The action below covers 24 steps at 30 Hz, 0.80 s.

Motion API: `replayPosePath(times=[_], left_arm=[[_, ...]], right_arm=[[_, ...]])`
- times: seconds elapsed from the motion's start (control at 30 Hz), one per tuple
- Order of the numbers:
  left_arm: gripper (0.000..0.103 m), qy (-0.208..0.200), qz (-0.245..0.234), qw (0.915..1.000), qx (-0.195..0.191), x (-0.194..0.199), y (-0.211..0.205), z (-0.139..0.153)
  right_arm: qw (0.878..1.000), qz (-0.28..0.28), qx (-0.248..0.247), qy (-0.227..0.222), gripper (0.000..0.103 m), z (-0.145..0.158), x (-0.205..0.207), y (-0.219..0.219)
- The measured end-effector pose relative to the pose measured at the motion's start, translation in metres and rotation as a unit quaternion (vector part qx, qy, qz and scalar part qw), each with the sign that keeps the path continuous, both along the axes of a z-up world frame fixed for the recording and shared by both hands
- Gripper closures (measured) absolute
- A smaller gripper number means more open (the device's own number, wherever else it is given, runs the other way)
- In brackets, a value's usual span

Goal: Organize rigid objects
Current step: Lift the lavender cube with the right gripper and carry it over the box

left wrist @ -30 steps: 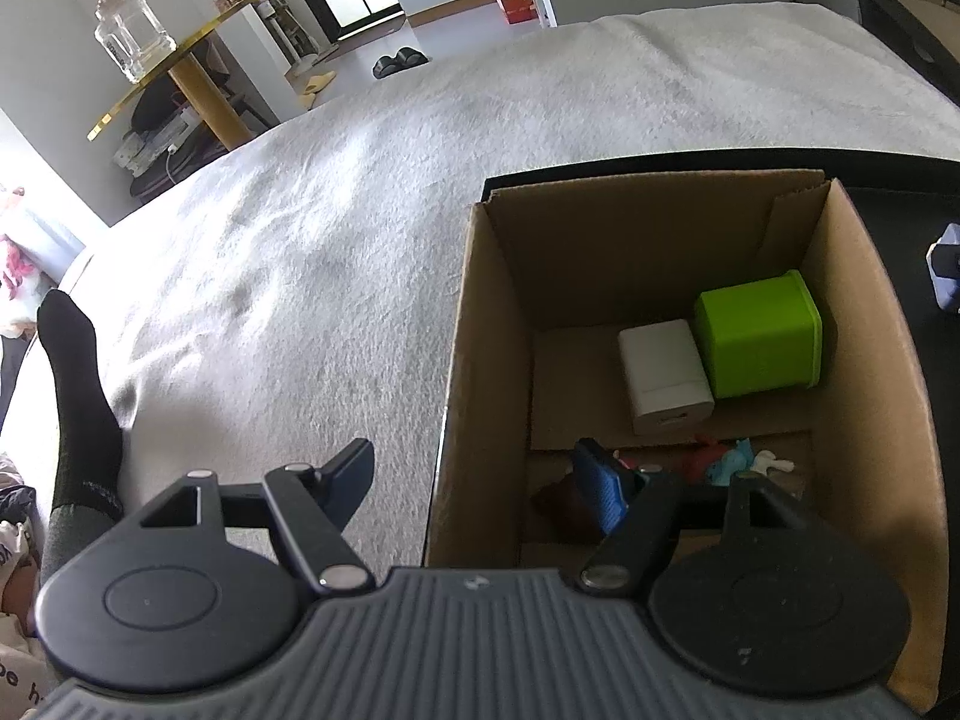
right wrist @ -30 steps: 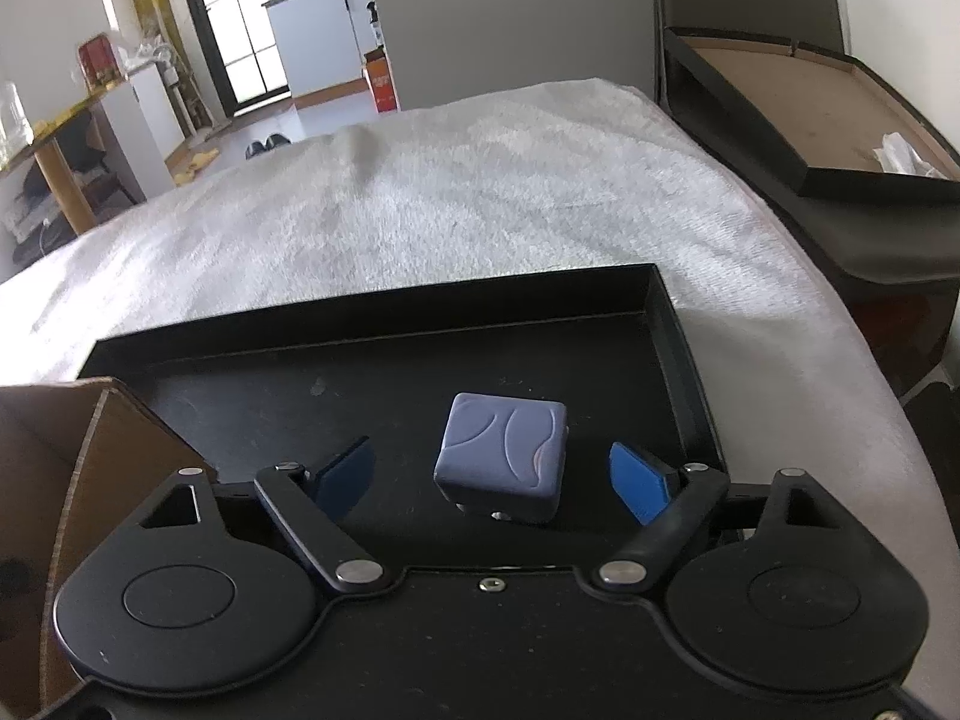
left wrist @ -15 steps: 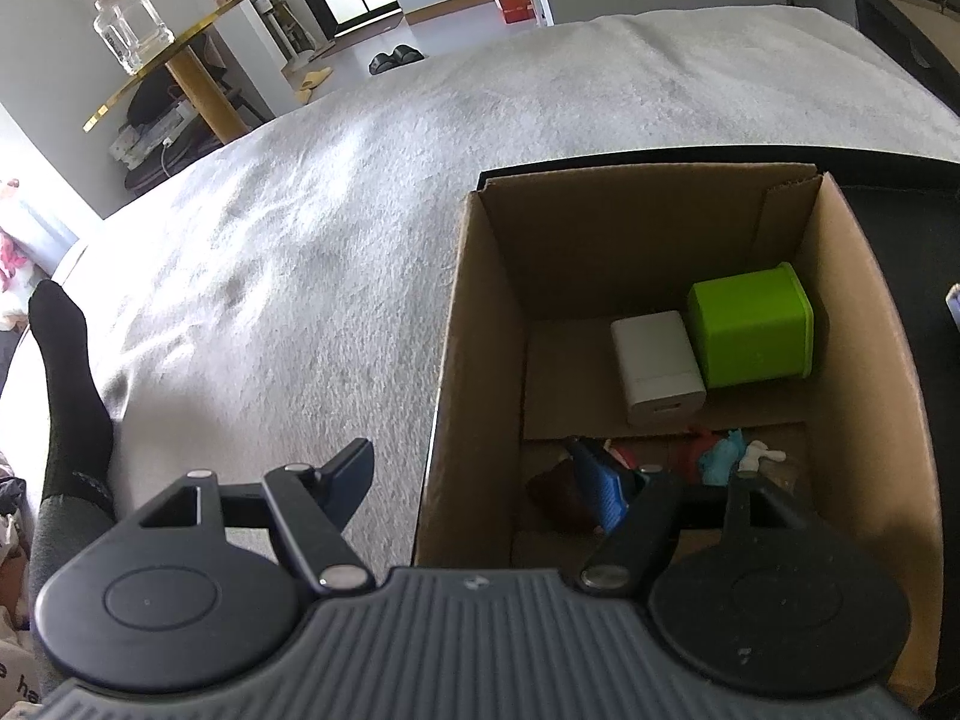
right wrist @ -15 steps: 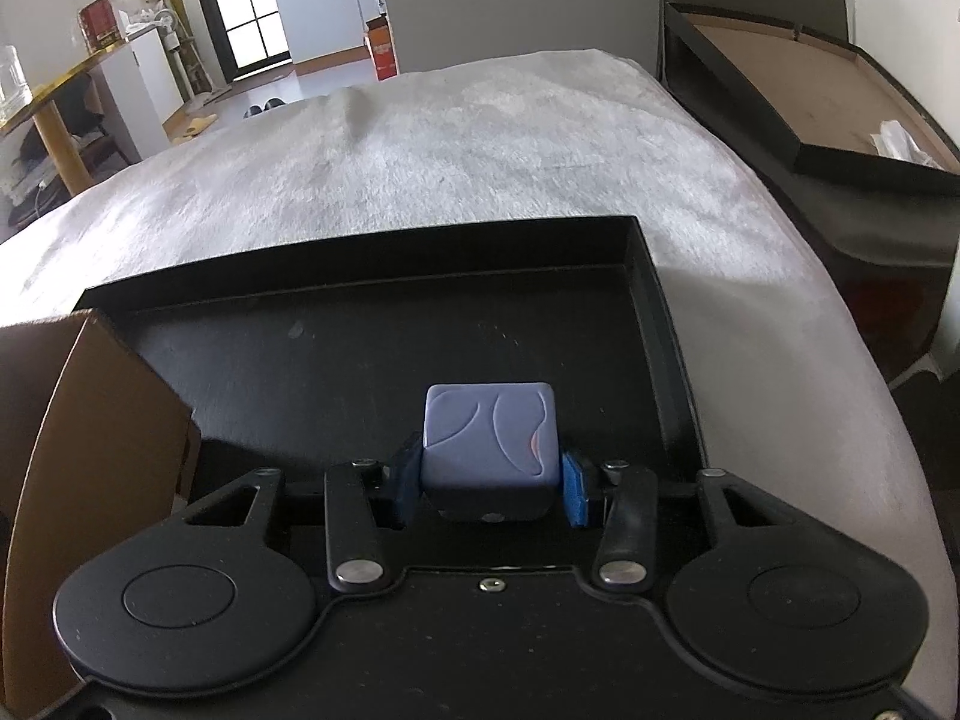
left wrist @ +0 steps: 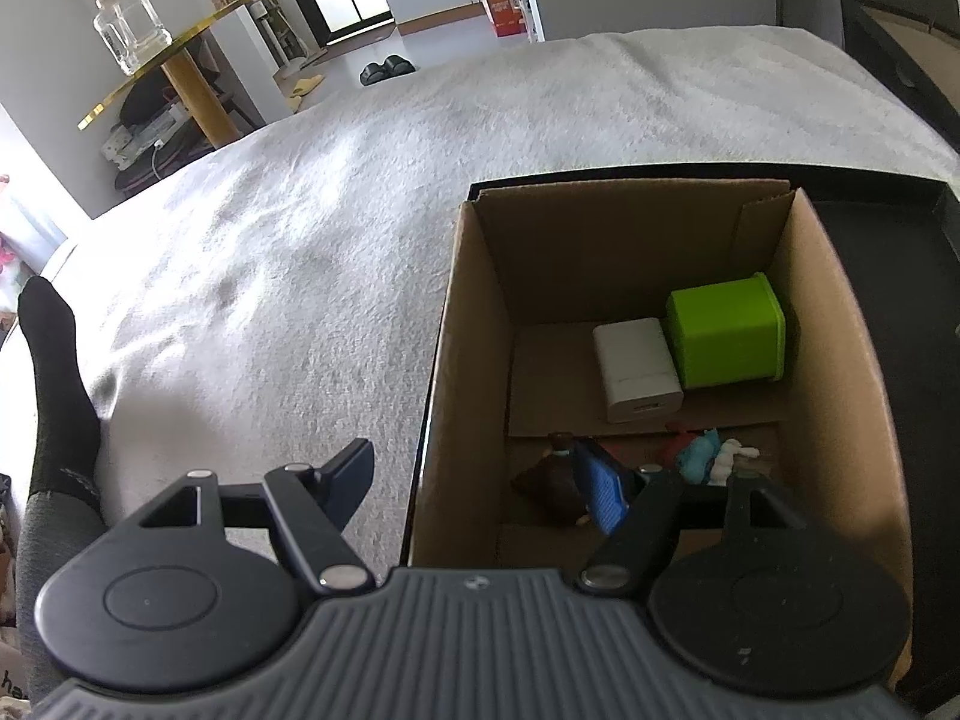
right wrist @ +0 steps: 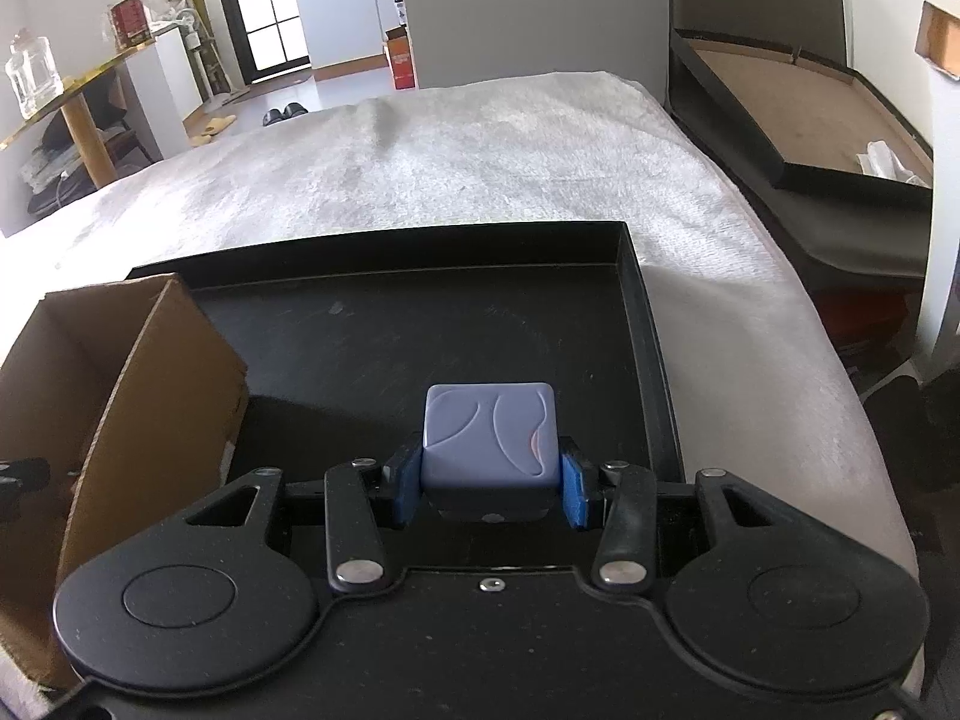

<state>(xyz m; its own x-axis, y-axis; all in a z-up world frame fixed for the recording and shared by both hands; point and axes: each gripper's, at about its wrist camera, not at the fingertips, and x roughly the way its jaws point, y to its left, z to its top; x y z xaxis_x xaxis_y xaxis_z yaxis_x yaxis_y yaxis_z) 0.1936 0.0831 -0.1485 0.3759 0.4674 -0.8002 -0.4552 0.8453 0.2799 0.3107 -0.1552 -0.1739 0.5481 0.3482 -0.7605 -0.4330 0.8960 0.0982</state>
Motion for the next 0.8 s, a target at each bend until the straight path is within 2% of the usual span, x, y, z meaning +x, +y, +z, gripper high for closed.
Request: replayPosePath(times=[0.33, 0.8], left_arm=[[0.031, -0.014, -0.012, 0.9996, -0.02, -0.006, -0.002, 0.003], [0.031, -0.04, -0.014, 0.9985, -0.034, -0.021, 0.004, 0.002]], right_arm=[[1.0, 0.007, 0.0, -0.024, 0.06, 0.024, -0.012, 0.001], [0.998, 0.042, 0.001, -0.055, 0.06, 0.06, -0.029, 0.027]])
